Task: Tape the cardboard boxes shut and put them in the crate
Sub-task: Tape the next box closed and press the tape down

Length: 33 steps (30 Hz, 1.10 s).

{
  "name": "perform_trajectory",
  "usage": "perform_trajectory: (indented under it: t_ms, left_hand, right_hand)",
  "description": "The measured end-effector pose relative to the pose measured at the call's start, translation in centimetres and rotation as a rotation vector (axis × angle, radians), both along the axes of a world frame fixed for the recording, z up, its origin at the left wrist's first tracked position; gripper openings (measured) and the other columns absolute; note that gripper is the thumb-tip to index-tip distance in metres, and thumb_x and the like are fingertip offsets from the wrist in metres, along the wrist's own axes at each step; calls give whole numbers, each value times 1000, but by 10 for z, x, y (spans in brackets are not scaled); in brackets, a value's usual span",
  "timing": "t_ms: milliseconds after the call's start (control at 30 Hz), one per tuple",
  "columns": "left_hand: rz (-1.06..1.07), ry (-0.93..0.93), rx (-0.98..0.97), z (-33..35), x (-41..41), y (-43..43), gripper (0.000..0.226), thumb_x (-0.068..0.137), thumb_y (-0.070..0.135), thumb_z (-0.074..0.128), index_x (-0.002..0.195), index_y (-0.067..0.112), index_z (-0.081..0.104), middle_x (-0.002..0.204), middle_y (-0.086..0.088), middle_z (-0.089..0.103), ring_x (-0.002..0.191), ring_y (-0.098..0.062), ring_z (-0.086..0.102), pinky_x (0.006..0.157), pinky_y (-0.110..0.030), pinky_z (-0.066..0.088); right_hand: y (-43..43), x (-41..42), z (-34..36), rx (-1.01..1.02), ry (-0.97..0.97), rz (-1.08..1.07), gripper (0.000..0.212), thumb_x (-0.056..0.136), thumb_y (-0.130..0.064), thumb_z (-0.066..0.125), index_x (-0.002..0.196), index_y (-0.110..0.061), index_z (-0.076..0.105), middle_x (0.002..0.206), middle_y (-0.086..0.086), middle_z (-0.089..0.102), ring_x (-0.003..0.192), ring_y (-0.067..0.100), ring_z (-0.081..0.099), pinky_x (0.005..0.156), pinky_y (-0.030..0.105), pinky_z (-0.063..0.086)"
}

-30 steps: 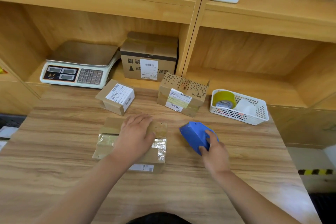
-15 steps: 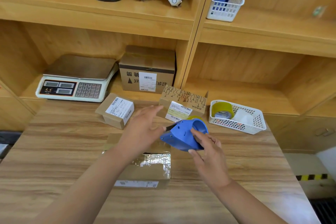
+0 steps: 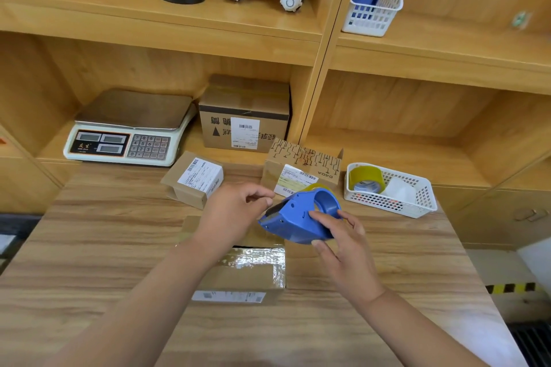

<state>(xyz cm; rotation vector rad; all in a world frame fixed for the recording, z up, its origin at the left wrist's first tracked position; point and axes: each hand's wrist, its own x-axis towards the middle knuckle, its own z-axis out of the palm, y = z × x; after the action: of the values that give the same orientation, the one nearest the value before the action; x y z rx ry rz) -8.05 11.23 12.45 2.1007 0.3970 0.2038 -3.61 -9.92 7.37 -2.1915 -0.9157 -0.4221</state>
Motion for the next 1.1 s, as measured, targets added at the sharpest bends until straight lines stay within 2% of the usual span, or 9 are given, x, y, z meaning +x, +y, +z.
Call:
perform_trajectory:
  t_ms: [100, 233, 333, 400, 467, 533, 600, 800, 1100]
  left_hand:
    - [1, -18, -34, 2, -3, -1, 30, 86, 20, 67, 72, 46, 64, 77, 25, 68, 76, 10, 59, 70, -17, 49]
    - [23, -22, -64, 0, -3, 1, 24, 85, 19, 67, 70, 38, 68, 80, 20, 70, 76, 5, 61, 73, -21, 51]
    - [19, -4, -72, -1, -4, 3, 25, 85, 19, 67, 67, 36, 66, 75, 21, 69, 72, 5, 61, 66, -12, 47]
    - [21, 0, -97, -2, -4, 6, 24, 85, 18, 67, 66, 33, 66, 71, 18, 69, 71, 3, 61, 64, -10, 44]
    - [21, 7, -123, -3, -3, 9, 22, 85, 18, 67, 67, 31, 68, 70, 11, 70, 70, -3, 63, 66, -15, 47]
    - [9, 24, -149, -4, -3, 12, 18, 85, 18, 68, 69, 27, 70, 69, 7, 70, 71, -8, 65, 68, -19, 49]
    - [-9, 42, -165, -5, -3, 15, 15, 85, 19, 67, 72, 24, 71, 69, 8, 71, 70, -6, 65, 70, -21, 50]
    - [-40, 75, -234, -6, -2, 19, 16, 88, 12, 63, 77, 20, 72, 68, 7, 71, 64, 1, 65, 65, -8, 46]
    - [-12, 114, -259, -4, -1, 12, 19, 89, 11, 61, 75, 20, 70, 70, 7, 72, 64, -2, 67, 74, -19, 50]
  right_hand:
    - [0, 1, 1, -8, -23, 27, 40, 83, -20, 50, 122, -26, 51, 120, -45, 42, 120, -26, 23, 102, 29, 30]
    - [0, 0, 0, -55, 11, 66, 43, 87, -18, 46, 128, -30, 46, 126, -39, 39, 117, -15, 34, 105, 17, 20]
    - [1, -4, 0, -118, 88, 54, 49, 87, -19, 40, 134, -34, 39, 116, -17, 50, 108, 5, 45, 100, 19, 21]
    - [3, -5, 3, -168, 84, 27, 50, 86, -27, 40, 135, -33, 37, 108, -7, 51, 103, 7, 42, 94, 25, 23]
    - [6, -4, 6, -230, 20, 5, 57, 82, -43, 49, 136, -30, 37, 101, -6, 48, 95, 5, 38, 89, 27, 24]
    - [9, -3, 6, -293, -31, -32, 76, 69, -57, 60, 136, -28, 39, 97, -5, 48, 91, 8, 39, 87, 28, 24]
    - [11, -2, 5, -346, -72, -63, 84, 62, -60, 63, 136, -28, 39, 96, -3, 50, 90, 11, 40, 87, 29, 26]
    - [7, 4, 7, -404, -152, -72, 72, 68, -55, 58, 132, -24, 42, 89, -1, 56, 82, 15, 50, 84, 24, 23]
    - [-1, 10, 14, -431, -145, -16, 65, 70, -52, 57, 128, -25, 43, 85, -3, 58, 79, 10, 43, 81, 24, 22]
